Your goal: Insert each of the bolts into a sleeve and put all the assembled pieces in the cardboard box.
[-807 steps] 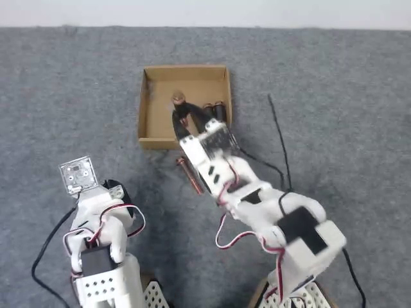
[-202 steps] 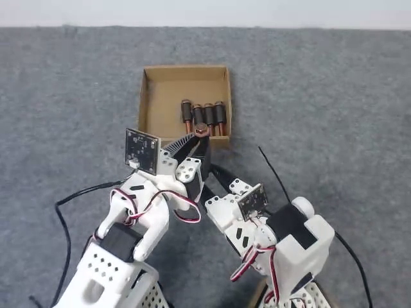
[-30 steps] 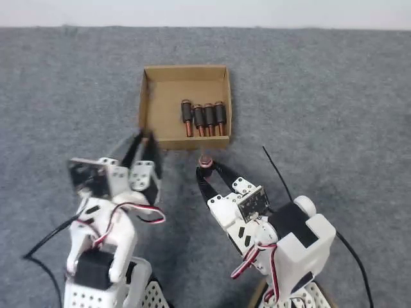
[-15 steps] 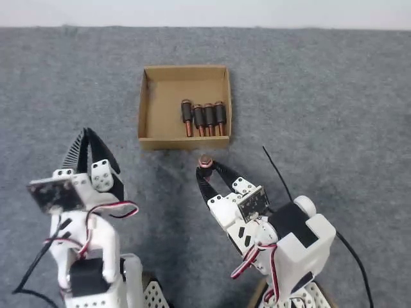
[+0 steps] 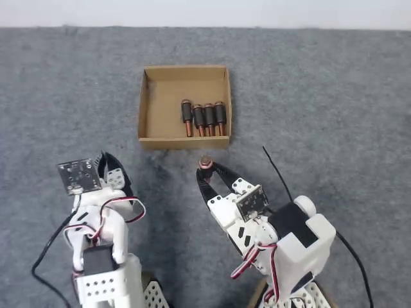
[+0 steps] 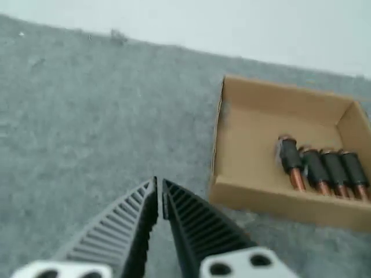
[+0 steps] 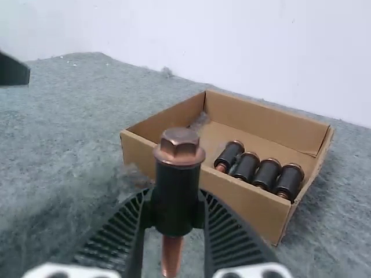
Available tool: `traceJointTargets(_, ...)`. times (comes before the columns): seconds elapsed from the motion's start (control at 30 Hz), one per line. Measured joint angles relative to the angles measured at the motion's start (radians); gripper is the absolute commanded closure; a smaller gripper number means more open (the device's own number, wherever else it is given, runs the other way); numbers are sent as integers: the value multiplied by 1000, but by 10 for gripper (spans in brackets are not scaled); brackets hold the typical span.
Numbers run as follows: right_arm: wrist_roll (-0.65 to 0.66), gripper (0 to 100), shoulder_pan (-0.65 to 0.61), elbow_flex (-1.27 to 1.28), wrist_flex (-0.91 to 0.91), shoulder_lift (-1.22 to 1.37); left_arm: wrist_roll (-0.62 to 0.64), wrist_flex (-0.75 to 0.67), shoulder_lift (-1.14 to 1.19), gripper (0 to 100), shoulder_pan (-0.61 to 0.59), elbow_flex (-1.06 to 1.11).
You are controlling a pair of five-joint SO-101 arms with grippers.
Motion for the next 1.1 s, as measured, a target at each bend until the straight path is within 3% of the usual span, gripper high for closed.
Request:
traceJointTargets(0.3,0,993,0,0,0,0,-8,219,0,989,55,0)
traceJointTargets(0.63,0,993,0,-121,14,2,-178,304,0,988,95,2)
traceJointTargets(1.1,0,993,55,-572,511,3,-193,305,0,989,104,2)
